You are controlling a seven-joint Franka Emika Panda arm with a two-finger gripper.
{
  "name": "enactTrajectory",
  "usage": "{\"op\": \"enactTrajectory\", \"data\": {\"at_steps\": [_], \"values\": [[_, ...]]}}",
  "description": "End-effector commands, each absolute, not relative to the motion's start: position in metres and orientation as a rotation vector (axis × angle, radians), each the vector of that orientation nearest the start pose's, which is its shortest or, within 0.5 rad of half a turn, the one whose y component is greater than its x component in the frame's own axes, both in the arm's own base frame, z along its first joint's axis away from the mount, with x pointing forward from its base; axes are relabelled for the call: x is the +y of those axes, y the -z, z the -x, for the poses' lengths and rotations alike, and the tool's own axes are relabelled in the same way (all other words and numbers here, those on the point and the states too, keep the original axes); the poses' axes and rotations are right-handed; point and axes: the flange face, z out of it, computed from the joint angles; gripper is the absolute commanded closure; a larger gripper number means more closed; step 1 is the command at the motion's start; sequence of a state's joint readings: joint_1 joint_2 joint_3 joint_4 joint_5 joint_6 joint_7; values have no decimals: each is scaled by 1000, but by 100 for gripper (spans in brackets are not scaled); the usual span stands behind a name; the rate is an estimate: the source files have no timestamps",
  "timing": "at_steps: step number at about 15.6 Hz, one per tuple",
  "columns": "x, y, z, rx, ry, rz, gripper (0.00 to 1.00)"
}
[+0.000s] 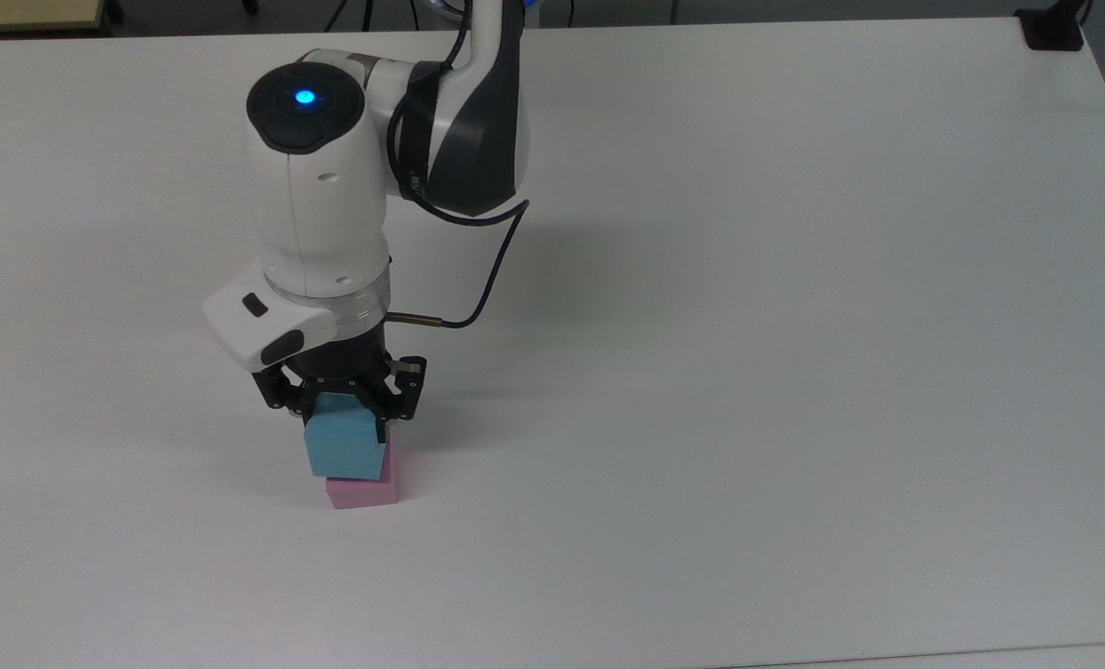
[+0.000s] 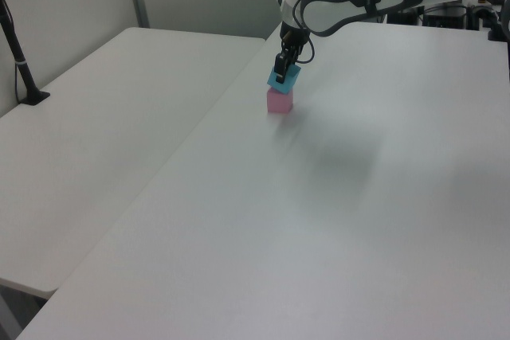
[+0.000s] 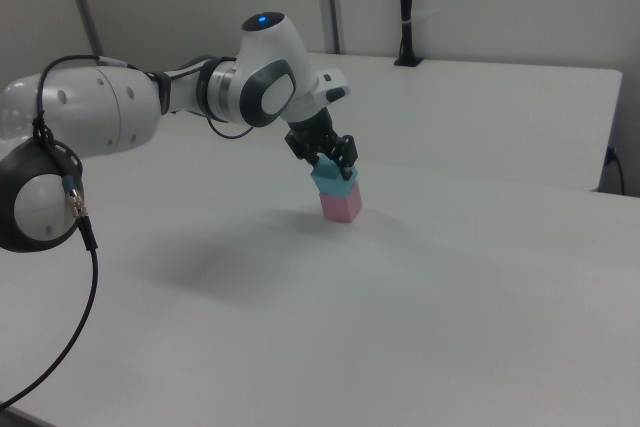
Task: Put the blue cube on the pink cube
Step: 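Open the gripper and raise it away from the stacked cubes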
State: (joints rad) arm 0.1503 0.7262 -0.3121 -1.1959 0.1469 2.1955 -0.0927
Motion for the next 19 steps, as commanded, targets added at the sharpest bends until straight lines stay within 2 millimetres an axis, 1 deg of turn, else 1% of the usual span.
{"op": "enactTrajectory", "data": {"at_steps": [1,3,4,5,6,7,8,11,12,13,14,15,16,17,19], "values": [[-47,-393,-775,80,503,3212,0],[-50,-397,-776,121,533,3209,0],[-49,-406,-777,193,592,3188,0],[-50,-429,-771,245,627,3160,0],[-52,-449,-759,255,628,3142,0],[-48,-475,-744,254,639,3115,0],[-41,-494,-724,250,590,3100,0],[-37,-534,-658,210,303,3119,0],[-32,-550,-632,165,140,3160,0],[-28,-557,-617,138,33,3193,0],[-31,-568,-601,131,-25,3208,0],[-35,-575,-585,133,-50,3200,0],[-29,-582,-565,109,-54,3192,0],[-24,-583,-556,91,-54,3190,0],[-25,-586,-555,90,-45,3200,0]]}}
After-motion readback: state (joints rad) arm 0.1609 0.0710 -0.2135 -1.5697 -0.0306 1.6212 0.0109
